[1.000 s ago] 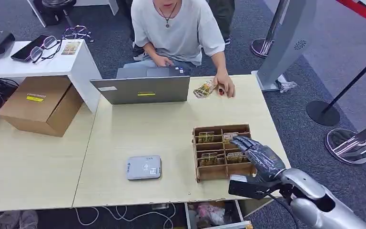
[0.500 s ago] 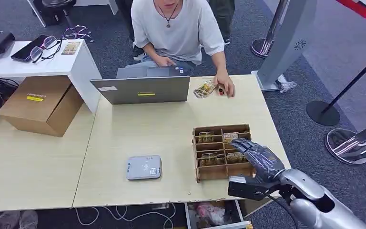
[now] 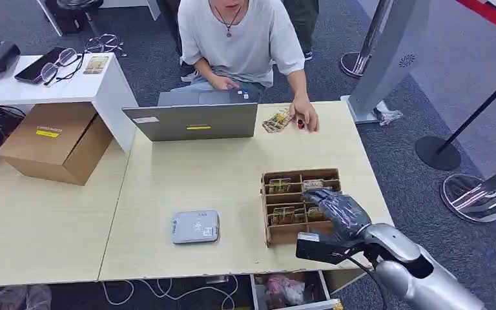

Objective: Pass the card to the sensor for recognition and then transmit it.

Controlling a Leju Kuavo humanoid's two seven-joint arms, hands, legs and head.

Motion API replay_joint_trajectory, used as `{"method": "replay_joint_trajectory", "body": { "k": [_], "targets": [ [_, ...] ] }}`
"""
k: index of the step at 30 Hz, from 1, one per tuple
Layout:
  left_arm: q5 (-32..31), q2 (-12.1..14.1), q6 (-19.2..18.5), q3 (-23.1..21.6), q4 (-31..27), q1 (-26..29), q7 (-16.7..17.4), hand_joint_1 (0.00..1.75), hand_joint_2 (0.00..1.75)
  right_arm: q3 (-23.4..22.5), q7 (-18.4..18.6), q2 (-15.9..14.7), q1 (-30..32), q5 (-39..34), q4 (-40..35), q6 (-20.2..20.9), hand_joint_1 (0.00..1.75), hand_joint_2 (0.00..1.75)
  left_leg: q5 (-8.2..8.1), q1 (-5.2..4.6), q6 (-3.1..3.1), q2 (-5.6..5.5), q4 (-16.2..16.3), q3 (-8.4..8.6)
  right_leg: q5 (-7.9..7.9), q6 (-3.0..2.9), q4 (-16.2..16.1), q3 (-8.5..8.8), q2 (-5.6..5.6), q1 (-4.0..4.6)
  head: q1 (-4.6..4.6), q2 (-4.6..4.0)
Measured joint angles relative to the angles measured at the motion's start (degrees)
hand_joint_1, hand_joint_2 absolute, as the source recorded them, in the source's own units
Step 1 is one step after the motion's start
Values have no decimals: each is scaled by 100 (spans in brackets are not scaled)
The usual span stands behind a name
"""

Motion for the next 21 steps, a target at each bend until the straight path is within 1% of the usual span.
{"method": "replay_joint_trajectory", "body": {
  "k": [4, 5, 6, 8, 10, 11, 13, 16, 17, 20, 21],
  "targets": [
    [-2, 0, -15, 0, 0, 0, 2, 0, 0, 0, 4, 66, -10, 35, 50, -7, 61, 175, 0, 0, 0, 0, 0, 0, 0, 0, 0, 0, 0, 0, 0, 0],
    [-2, -2, -18, 0, 0, 0, 2, 0, 0, 0, 4, 72, -13, 35, 61, -7, 77, 175, 0, 0, 0, 0, 0, 0, 0, 0, 0, 0, 0, 0, 2, 0],
    [-2, 0, -22, 0, 0, -1, 2, 0, 0, 0, 4, 85, -16, 37, 74, -7, 113, 175, 0, 0, 0, 0, 0, 0, 0, 0, 0, 0, 0, 0, 0, 0],
    [-2, 0, -26, 0, 0, -1, 2, 0, 0, 0, 4, 109, -31, 48, 105, -9, 105, 175, 0, 0, 0, 0, 0, 0, 0, 0, 0, 1, 0, 0, 0, 0],
    [-2, -2, -29, 0, 0, -1, 2, 0, 0, 0, 4, 127, -51, 48, 129, -9, 87, 175, 0, 0, 0, 0, 0, 1, 0, 0, 0, 1, 0, 0, 0, 0],
    [-2, 0, -33, 0, 0, -1, 9, 0, 0, -2, 4, 136, -66, 48, 142, -9, 84, 175, 0, 0, 0, 0, 0, 1, 0, 0, 0, 1, 0, 0, 0, 0],
    [-4, 0, -44, 0, 0, -3, 28, 0, 0, -2, 4, 149, -108, 48, 166, -13, 68, 175, 0, 0, 0, 0, 0, 1, 0, 0, 0, 0, 0, 0, 0, 0],
    [-4, 0, -48, 0, 0, -5, 39, 0, 0, -9, -24, 155, -170, 41, 199, -15, 70, 175, 0, 0, 0, 0, 0, 1, 0, 0, 0, 0, 0, 0, 0, 0],
    [-4, 0, -48, 0, 0, -5, 39, 0, 0, -11, -42, 155, -191, 33, 208, -15, 66, 175, 0, 0, 0, 0, 0, 1, 0, 0, 0, 0, 0, 0, 0, 0],
    [-4, -2, -48, 0, 0, -8, 39, 0, 0, -26, -85, 155, -239, -11, 234, -15, 66, 175, 0, 0, 0, 0, 0, 1, 0, 0, 0, 0, 1, 0, 2, 0],
    [-4, -2, -48, 0, 0, -8, 39, 0, 0, -28, -90, 155, -250, -13, 243, -15, 70, 175, 0, 0, 0, 0, 0, 1, 0, 0, 0, 0, 1, 0, 0, 0]
  ]
}}
